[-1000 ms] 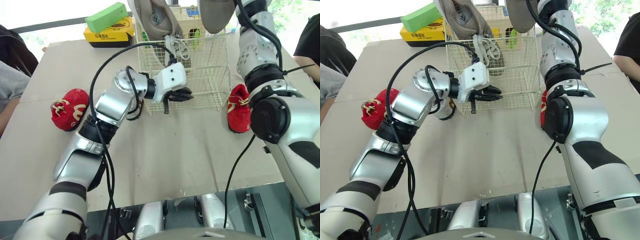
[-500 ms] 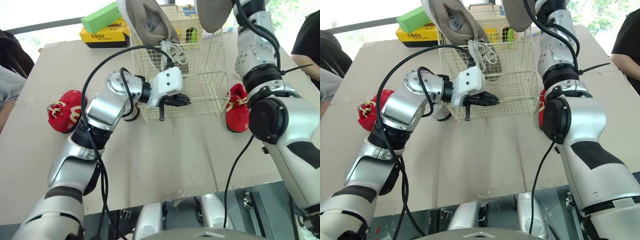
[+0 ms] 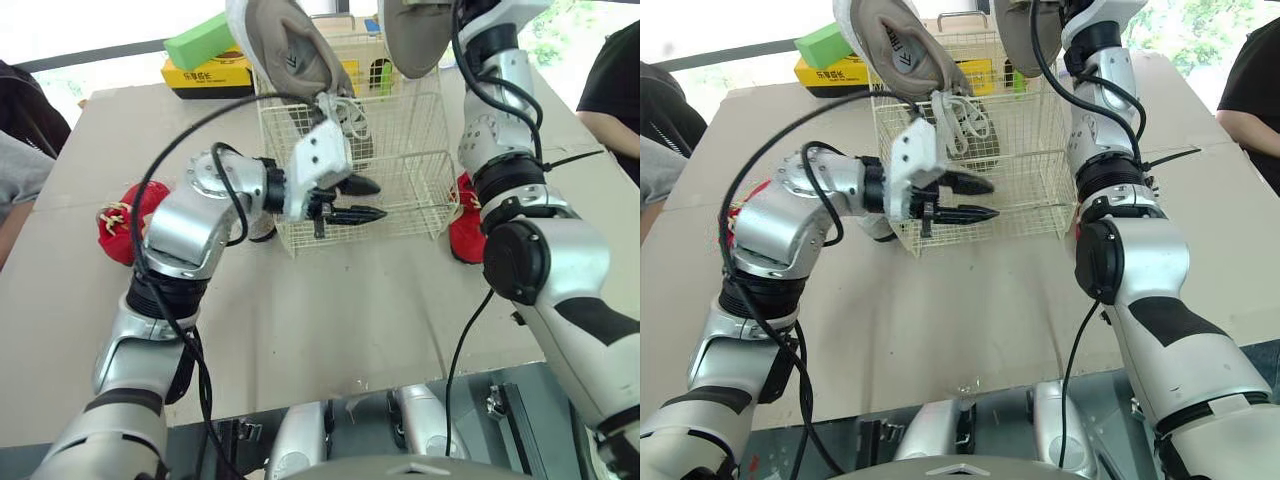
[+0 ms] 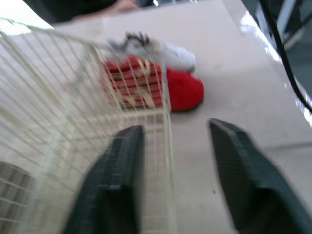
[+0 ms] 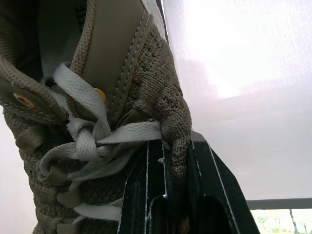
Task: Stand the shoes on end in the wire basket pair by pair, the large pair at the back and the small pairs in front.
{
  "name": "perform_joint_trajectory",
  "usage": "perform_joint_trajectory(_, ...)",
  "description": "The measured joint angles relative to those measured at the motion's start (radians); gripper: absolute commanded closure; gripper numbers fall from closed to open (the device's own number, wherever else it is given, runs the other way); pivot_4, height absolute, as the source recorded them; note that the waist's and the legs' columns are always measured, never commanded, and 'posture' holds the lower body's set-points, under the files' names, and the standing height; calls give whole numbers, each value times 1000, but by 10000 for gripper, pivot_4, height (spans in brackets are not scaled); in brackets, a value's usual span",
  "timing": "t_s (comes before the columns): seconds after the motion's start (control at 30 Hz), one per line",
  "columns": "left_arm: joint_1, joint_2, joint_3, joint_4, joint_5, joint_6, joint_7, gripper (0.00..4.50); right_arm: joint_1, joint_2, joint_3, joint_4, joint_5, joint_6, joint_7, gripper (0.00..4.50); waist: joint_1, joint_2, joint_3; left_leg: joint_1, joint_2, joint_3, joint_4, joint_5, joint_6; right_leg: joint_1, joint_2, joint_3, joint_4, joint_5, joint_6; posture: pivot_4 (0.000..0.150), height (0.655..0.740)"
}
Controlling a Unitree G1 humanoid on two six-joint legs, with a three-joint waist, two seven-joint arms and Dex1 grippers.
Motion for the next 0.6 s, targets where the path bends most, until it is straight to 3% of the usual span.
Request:
perform_joint_trajectory(0.1,48,36,37,-25,-23,16,10,4567,23,5,0,-17,8,11,14,45000,0,0,0,13,0,-1,-2,-3,4,13,0,0,-2,0,0,1500,7400)
perform_joint_trajectory(0.3,106,35,72,-56,-50,37,77,4567,46,45,8,-37,28,60,36,45000,3,0,0,11,0,-2,-1,-2,4,12,0,-1,-1,0,0,1500,7400)
perform_joint_trajectory(0.6,223,-37,297,-179,-282,174,260,4567,62,58,44,-12,11,93,25,45000,3,0,1,4,0,-1,-3,0,0,6,-2,-1,-4,0,0,1500,7400)
